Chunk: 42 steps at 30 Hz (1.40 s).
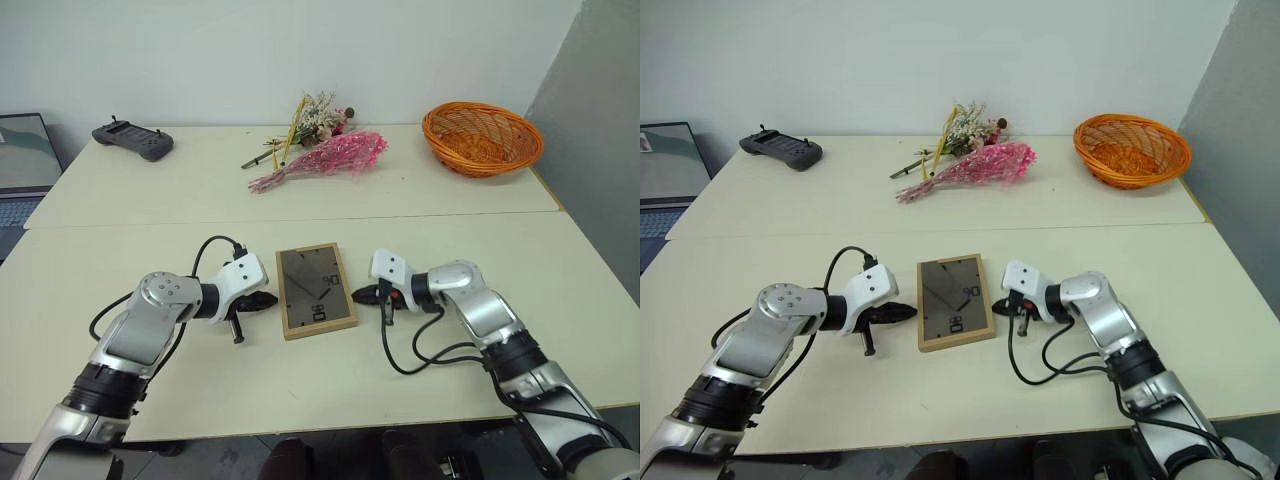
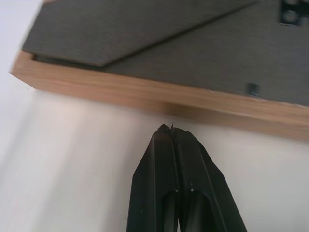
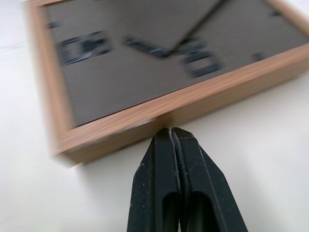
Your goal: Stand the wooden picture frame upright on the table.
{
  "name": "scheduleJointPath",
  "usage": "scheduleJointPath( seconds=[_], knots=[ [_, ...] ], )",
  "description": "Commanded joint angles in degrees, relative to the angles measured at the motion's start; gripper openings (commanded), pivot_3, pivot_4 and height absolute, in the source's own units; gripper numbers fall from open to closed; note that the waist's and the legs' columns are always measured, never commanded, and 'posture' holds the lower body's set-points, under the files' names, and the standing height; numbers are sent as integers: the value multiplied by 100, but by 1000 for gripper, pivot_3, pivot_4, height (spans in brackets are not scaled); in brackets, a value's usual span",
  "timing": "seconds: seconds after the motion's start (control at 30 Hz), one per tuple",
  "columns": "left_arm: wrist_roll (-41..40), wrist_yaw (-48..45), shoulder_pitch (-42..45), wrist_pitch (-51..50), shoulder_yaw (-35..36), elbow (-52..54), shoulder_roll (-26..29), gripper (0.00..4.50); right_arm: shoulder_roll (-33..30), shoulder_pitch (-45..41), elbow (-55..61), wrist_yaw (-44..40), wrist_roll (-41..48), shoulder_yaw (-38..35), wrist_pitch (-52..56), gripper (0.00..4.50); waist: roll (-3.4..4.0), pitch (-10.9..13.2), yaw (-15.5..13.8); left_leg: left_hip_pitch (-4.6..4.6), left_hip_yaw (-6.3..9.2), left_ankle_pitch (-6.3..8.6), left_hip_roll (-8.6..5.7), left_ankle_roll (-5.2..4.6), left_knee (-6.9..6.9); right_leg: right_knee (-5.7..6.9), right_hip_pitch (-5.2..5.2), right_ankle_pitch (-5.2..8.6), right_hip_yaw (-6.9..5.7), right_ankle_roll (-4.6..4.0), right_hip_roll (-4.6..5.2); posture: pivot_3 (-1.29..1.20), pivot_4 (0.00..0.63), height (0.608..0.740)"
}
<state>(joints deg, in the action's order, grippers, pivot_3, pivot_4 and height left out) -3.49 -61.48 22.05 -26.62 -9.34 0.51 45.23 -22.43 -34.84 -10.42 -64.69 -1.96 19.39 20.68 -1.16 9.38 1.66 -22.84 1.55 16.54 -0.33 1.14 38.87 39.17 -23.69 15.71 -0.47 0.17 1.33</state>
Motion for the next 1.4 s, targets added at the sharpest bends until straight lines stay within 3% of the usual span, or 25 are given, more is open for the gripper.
scheduleJointPath(
  seconds=[0.03,0.13,0.23,0.43,0.53,0.67,0.9,1.03,1.13,1.4],
  knots=[
    [52,-209,-59,98,-38,10,290,0,-148,35,391,12,97,-15,177,58,0,0,1,1,1,0,0,-1,0,1,0,0,-1,0,-1,0,150,740],
    [0,-436,13,299,51,-253,494,0,-173,-56,235,183,89,-115,115,58,0,0,1,3,2,0,0,-1,0,3,1,0,-1,0,-4,0,150,740],
    [-550,-1041,108,-4,350,-608,719,552,-66,-307,-72,493,107,-273,-26,0,0,0,17,3,0,0,2,0,0,2,0,0,0,-1,-6,0,150,740],
    [-2140,-1787,834,-2818,918,-1344,768,1709,17,-776,-1163,943,-137,-225,-814,0,0,1,1,-2,2,0,2,0,0,3,-4,2,-8,-1,-13,0,150,740],
    [-2666,-1620,1153,-4077,1164,-1834,510,2320,134,-868,-1473,1041,-171,-197,-997,0,-1,0,-4,-1,5,-1,-1,0,4,-4,7,2,-14,0,-12,0,150,740],
    [-3131,-1218,1048,-4993,1522,-1801,163,3128,215,-869,-1527,1079,-161,-186,-1045,0,-1,0,33,1,4,-3,1,4,6,-5,7,2,-4,-1,-10,0,150,740],
    [-3282,-546,482,-5025,1589,-1636,-328,4497,274,-827,-1397,1055,-152,-150,-960,0,0,0,42,6,11,-15,3,26,5,0,3,2,6,-2,-10,0,150,740],
    [-3029,128,633,-4616,1713,-2201,-731,4497,373,-779,-1211,1034,-102,-109,-812,0,4,-3,17,7,9,-14,0,25,4,3,4,2,4,-2,-5,0,150,740],
    [-3065,130,636,-4492,1643,-2323,-861,4497,517,-672,-1082,1048,-121,3,-744,0,12,-18,-12,26,10,-4,-3,7,4,9,23,2,-2,-2,-1,0,150,740],
    [-3972,-33,406,-5311,1751,-1085,-987,4497,837,-679,-899,1235,-105,30,-397,0,17,-25,2,48,11,-2,-4,4,2,20,38,3,4,-3,-1,0,150,740]
  ],
)
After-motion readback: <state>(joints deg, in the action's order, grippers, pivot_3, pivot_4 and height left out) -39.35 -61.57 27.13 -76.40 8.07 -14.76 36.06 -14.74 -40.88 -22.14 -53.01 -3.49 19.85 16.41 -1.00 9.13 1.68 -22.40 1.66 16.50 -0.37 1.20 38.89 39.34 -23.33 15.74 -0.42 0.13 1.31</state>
